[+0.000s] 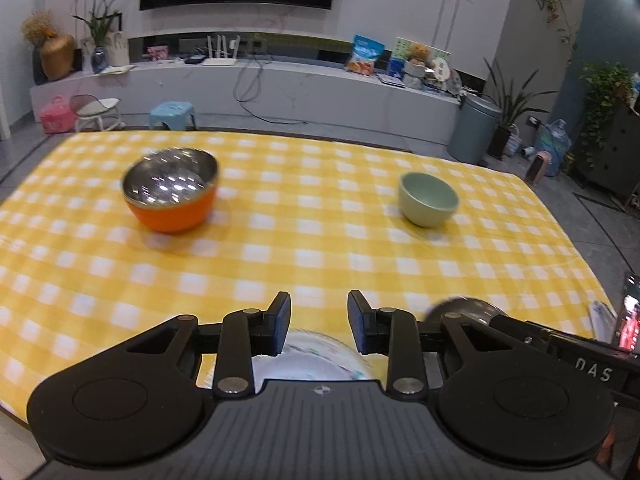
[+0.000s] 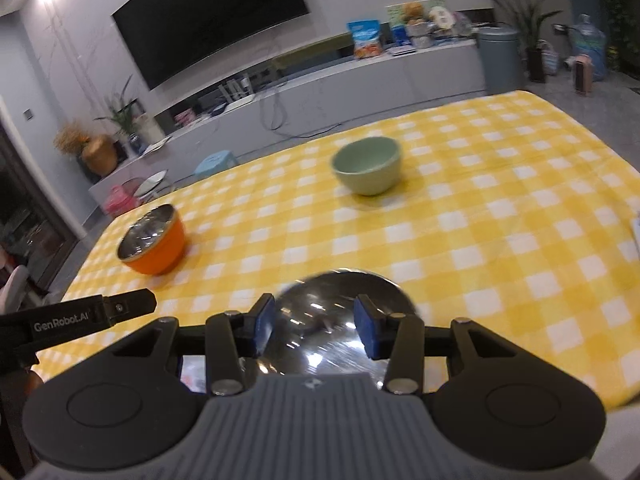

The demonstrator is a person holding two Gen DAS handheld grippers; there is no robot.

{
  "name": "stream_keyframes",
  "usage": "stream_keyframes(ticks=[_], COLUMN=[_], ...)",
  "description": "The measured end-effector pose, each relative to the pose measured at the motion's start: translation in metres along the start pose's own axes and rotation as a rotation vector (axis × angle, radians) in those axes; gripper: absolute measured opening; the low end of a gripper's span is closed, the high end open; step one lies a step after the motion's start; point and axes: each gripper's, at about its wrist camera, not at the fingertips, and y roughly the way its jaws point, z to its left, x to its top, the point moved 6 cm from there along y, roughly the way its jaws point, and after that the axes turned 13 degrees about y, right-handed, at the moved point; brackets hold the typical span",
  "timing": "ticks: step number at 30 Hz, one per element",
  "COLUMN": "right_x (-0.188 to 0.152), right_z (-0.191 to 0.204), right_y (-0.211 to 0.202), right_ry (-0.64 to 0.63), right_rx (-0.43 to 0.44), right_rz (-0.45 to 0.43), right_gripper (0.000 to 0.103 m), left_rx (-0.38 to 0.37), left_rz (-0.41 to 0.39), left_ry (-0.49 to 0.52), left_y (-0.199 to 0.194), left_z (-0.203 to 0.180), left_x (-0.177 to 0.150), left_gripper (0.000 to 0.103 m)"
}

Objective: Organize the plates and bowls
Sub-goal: 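Open the left gripper and pull it back from the blue bowl, then move the left gripper to the orange steel bowl rim and grasp it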

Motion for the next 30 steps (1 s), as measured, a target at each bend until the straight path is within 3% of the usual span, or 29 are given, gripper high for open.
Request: stream_keyframes(ticks=[6, 15, 20, 30], right_x=[0.011, 0.02, 0.022, 0.029], right_z=[0.042, 0.109, 0.139, 0.182], right_y=[0.025, 0.078, 0.114, 0.19], right_ry=[-0.053, -0.135, -0.138, -0.064], right_rx=[0.026, 0.034, 0.039, 0.05], right_rz=[0.052, 0.124, 0.177, 0.256], right_gripper=[0.045, 0.055, 0.06, 0.058], left_rx=[-0.029, 0.026, 0.061, 0.045], left_rz=[0.025, 0.055, 0.062, 0.085], left_ry=[-0.088, -0.161, -0.193, -0.295], left_y=[0.008, 0.027, 0.038, 0.08], left_z=[0.042, 0.112, 0.153, 0.212], left_x=[0.017, 0.037, 0.043, 0.042], left_gripper=[0.046, 0.053, 0.061, 0.062])
